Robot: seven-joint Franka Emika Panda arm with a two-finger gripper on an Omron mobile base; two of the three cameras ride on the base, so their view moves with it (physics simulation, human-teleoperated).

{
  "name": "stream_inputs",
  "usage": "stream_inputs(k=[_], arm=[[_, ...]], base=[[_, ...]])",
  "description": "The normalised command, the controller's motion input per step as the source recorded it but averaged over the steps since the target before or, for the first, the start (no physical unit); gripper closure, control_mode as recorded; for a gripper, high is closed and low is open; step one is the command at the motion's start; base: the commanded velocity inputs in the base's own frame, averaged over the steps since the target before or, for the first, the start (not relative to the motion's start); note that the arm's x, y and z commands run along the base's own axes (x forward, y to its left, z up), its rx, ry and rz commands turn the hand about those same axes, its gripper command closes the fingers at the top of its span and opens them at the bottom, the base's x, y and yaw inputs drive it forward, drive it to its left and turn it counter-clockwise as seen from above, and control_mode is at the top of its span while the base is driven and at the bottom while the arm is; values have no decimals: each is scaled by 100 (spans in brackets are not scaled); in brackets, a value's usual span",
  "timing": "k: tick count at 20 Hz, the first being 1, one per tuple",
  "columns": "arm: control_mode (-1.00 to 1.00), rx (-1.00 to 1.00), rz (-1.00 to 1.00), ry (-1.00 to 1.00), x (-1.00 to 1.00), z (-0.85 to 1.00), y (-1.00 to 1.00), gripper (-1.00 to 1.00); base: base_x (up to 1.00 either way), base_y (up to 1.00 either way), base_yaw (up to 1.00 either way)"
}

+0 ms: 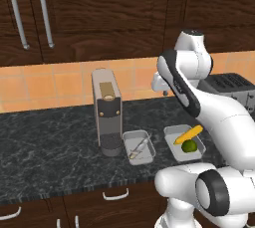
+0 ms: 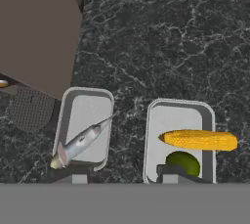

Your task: Take the meat container that has the fish and place it on the second highest rack of the freezer. Then take the vegetable container that has the corn and lime and place it on the highest rack of the freezer.

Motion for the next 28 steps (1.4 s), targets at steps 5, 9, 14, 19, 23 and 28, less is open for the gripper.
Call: stream_inputs(k=[5, 9, 14, 19, 23, 28], arm=[[-100, -6, 28, 5, -67, -43, 11, -100], [-100, -11, 75, 18, -66, -64, 98, -100], [-100, -2, 34, 4, 30, -54, 21, -100], [-100, -3, 27, 12, 60, -96, 17, -100], [-100, 0, 10, 20, -16, -96, 41, -100], [-100, 0, 1, 9, -23, -78, 9, -100]], base=[[0, 0, 0], [0, 0, 0], [0, 0, 0], [0, 0, 0], [0, 0, 0], [0, 0, 0]])
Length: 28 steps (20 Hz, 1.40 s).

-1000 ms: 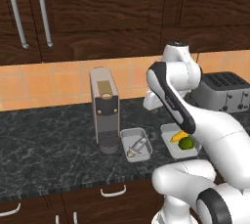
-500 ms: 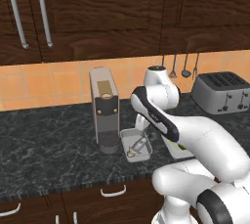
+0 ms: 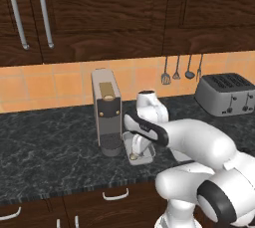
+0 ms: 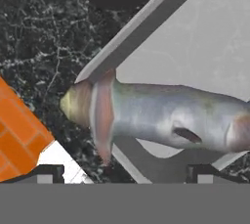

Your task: Take the meat container that has the fish and place it on the second highest rack of the freezer. Then take the vegetable container that has the corn and lime and place it on the highest rack of the freezer.

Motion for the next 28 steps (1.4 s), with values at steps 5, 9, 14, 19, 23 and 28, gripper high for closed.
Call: stream_inputs(k=[5, 9, 14, 19, 23, 28], arm=[[-100, 0, 3, -3, 13, -40, 0, -100], [-100, 0, 6, -5, 6, -50, 0, -100], [-100, 0, 4, 0, 0, -34, 0, -100], [-100, 0, 2, -3, -19, 0, -1, -100], [-100, 0, 0, 0, -23, -2, -12, -100], [-100, 0, 0, 0, -15, 0, -17, -100]], base=[[0, 0, 0], [0, 0, 0], [0, 0, 0], [0, 0, 0], [0, 0, 0], [0, 0, 0]])
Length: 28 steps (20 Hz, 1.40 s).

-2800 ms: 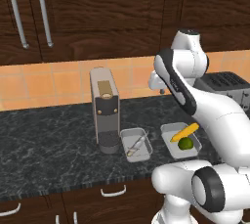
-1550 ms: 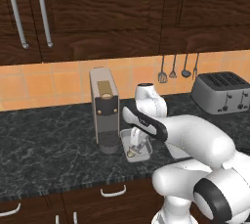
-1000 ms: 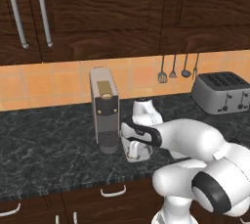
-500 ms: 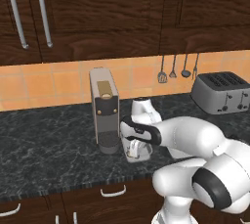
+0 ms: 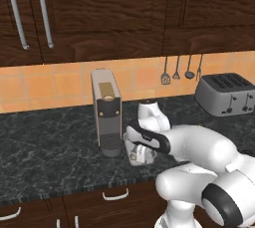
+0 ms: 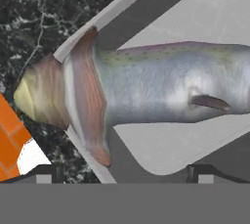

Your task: Take the meat container that has the fish and place it on the second highest rack of the freezer. Then take the vegetable container that has the corn and lime and place it on the highest rack of the freezer.

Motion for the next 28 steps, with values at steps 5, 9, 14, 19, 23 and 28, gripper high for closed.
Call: stream_inputs(k=[5, 9, 14, 19, 23, 28], arm=[[-100, 0, 0, 0, -9, -13, -3, -100], [-100, 0, 2, 0, 4, -19, 0, -100], [-100, 0, 8, 0, 14, -50, 4, -100], [-100, 0, 6, 0, 10, -28, 6, 100], [-100, -1, 0, -6, 0, -11, 8, 100], [-100, 0, -1, -5, -30, 67, -3, 100]], base=[[0, 0, 0], [0, 0, 0], [0, 0, 0], [0, 0, 0], [0, 0, 0], [0, 0, 0]])
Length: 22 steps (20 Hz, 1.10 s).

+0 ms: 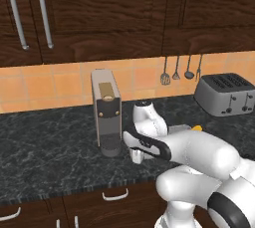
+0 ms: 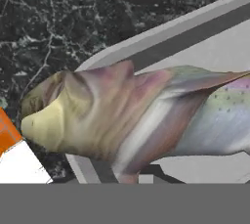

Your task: Take the meat container that has the fish and place it on the second highest rack of the freezer. Then take the vegetable container that has the corn and lime and place it on the highest rack of the freezer.

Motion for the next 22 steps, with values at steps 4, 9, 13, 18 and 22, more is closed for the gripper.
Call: stream_inputs(k=[4, 9, 13, 18, 22], arm=[[-100, 0, 0, -1, -32, 100, -24, 100], [-100, 0, 0, -10, -35, 100, -40, 100], [-100, 0, 0, -3, -47, 100, -32, 100], [-100, -4, 0, 2, -60, 96, -45, 100], [-100, 0, 0, 0, -21, 65, -100, 100]], base=[[0, 0, 0], [0, 0, 0], [0, 0, 0], [0, 0, 0], [0, 0, 0]])
